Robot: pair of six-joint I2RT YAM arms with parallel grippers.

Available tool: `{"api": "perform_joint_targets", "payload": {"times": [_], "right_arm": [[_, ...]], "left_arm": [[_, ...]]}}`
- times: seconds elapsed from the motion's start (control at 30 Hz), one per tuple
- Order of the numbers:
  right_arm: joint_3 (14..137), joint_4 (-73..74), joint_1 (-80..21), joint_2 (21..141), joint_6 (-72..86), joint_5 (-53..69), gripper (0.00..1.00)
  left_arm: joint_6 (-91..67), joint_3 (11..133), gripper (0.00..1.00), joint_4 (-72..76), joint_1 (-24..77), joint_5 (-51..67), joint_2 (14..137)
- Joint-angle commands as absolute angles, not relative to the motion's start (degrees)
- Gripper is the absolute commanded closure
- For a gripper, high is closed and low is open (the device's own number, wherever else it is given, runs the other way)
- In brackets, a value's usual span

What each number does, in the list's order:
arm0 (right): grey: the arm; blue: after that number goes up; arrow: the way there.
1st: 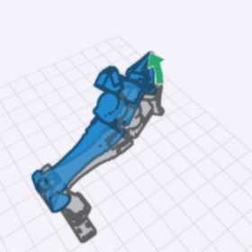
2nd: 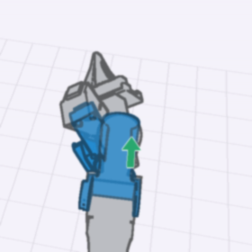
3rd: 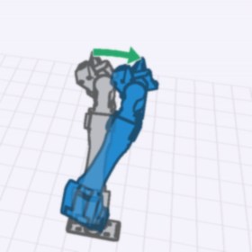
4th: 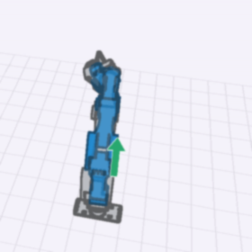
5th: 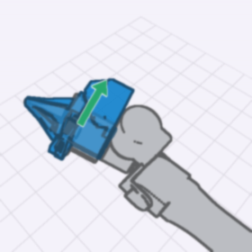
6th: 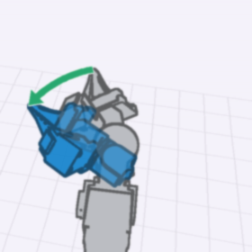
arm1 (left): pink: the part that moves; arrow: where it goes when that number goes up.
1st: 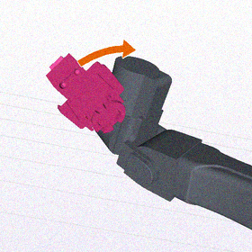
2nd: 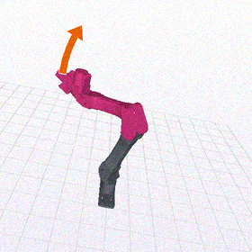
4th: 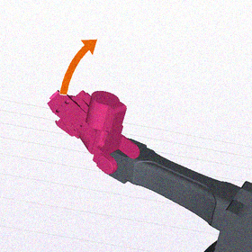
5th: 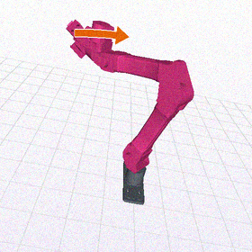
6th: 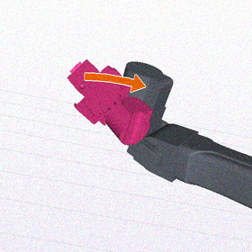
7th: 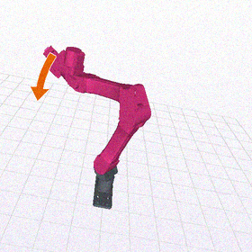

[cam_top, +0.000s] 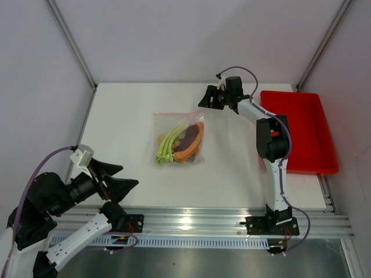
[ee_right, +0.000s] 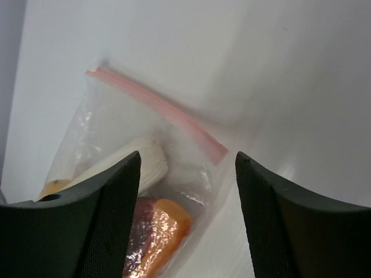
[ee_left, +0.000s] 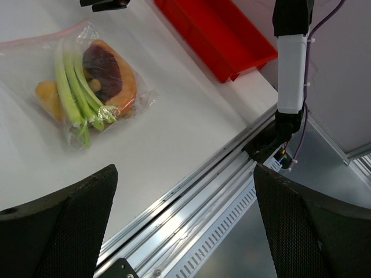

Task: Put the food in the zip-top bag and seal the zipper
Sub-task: Place the zipper food storage bag at the center of the board, then reset both arms

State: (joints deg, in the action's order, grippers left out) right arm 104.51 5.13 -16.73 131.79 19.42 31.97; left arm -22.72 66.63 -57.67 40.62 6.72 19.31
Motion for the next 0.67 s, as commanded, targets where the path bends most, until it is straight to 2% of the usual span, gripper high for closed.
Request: {"api": "perform_joint_targets", "payload": {"times": [0.0,0.07,0.1,0.33,0.43,0.5,0.63], "right_arm": [[105.65,13.87,-16.52,123.68,16.79,20.5,0.3],[103.29,17.3,-17.31,119.55,17.66,15.58,0.24],[98.92,19.4,-17.66,114.48,18.1,10.6,0.01],[80.0,29.76,-25.04,93.47,23.9,-9.72,0.01],[72.7,32.42,-29.08,87.65,26.71,-10.46,0.01],[67.43,34.19,-33.63,80.8,27.86,-14.58,0.01],[57.06,31.03,-37.26,66.65,31.46,-13.54,0.0]], "left_arm": [[-25.66,63.74,0.0,-55.82,40.25,8.0,19.16],[-26.8,62.85,0.01,-55.02,40.25,7.47,19.42],[-27.76,61.71,0.01,-54.5,40.25,7.38,19.6],[-31.9,53.71,0.01,-44.58,40.25,10.8,22.59],[-33.57,49.93,0.01,-39.04,40.25,13.35,23.55],[-34.71,47.48,0.0,-35.62,40.25,13.54,23.9],[-36.65,43.78,0.01,-30.43,40.25,14.67,24.7]]}}
